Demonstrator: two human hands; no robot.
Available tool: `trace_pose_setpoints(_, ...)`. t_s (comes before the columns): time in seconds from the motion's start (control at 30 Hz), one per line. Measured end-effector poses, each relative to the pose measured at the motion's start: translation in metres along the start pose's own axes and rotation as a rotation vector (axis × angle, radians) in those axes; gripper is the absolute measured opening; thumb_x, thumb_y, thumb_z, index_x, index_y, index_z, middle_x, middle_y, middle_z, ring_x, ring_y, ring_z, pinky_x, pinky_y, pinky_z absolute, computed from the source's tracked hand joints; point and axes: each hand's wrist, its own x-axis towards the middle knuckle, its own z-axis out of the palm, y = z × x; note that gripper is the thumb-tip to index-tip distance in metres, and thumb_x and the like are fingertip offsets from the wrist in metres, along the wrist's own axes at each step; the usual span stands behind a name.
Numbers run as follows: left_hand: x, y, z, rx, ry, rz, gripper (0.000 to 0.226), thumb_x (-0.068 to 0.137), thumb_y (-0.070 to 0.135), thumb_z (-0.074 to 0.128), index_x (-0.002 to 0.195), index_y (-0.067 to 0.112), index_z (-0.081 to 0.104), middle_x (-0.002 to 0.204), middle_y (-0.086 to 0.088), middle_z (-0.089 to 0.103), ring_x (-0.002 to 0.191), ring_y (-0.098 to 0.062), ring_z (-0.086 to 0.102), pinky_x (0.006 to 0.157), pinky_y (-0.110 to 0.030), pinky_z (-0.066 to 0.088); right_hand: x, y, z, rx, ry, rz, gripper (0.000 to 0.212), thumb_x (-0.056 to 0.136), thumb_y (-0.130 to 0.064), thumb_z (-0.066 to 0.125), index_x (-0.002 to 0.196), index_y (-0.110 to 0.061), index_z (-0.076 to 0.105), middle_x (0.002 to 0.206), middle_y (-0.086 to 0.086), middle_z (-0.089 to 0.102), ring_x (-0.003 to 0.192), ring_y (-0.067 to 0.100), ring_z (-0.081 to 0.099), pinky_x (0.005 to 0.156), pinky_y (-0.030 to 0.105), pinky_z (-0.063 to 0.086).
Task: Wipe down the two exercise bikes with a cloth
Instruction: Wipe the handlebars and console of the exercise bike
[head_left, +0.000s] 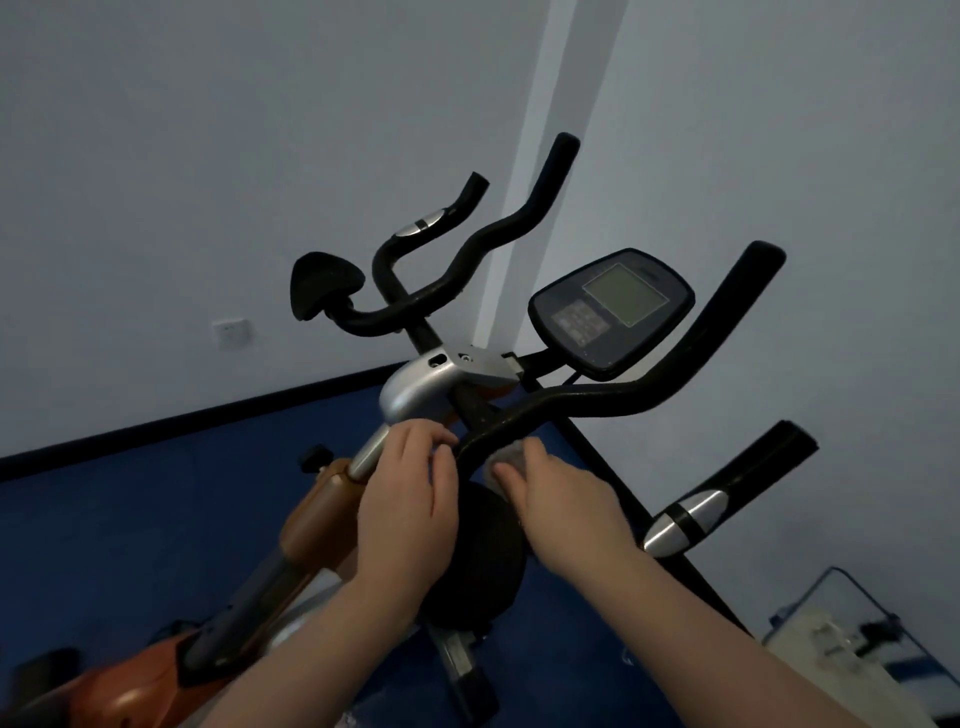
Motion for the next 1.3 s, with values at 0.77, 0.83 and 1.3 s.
trace_pose_setpoints(0.77, -0.006, -0.015, 0.002, -0.281, -0.009, -0.25, 0.015, 0.083, 0.05, 0.039, 0.09, 0.042, 0.05, 0.088, 0.017, 0.057, 0.075, -0.006, 0.058, 0.059, -0.024, 0.046, 0.056, -0.002, -0.047, -0.212, 0.108, -0.701, 0.033, 0.085, -0.041, 0.05, 0.1, -0.02, 0.07, 0.096, 0.002, 0.063, 0.084, 0.023, 0.054, 0.065, 0.039, 0.047)
trace_pose_setpoints(0.83, -0.006, -0.016, 0.001, -0.276, -0.029, -0.248, 0.015, 0.084, 0.051, 0.038, 0.088, 0.043, 0.05, 0.085, 0.016, 0.059, 0.071, -0.007, 0.059, 0.057, -0.025, 0.049, 0.046, -0.01, -0.036, -0.137, 0.08, -0.703, 0.033, 0.084, -0.038, 0.052, 0.103, -0.019, 0.07, 0.098, 0.004, 0.062, 0.084, 0.023, 0.057, 0.064, 0.035, 0.048)
trace_pose_setpoints(1.3, 0.019, 0.009, -0.014, -0.14, -0.216, -0.128, 0.019, 0.08, 0.041, 0.05, 0.097, 0.049, 0.048, 0.096, 0.027, 0.052, 0.084, 0.001, 0.055, 0.063, -0.025, 0.048, 0.037, 0.028, -0.05, -0.118, 0.328, -0.369, 0.023, 0.085, -0.032, 0.06, 0.097, -0.016, 0.07, 0.093, 0.004, 0.06, 0.079, 0.023, 0.057, 0.055, 0.033, 0.049)
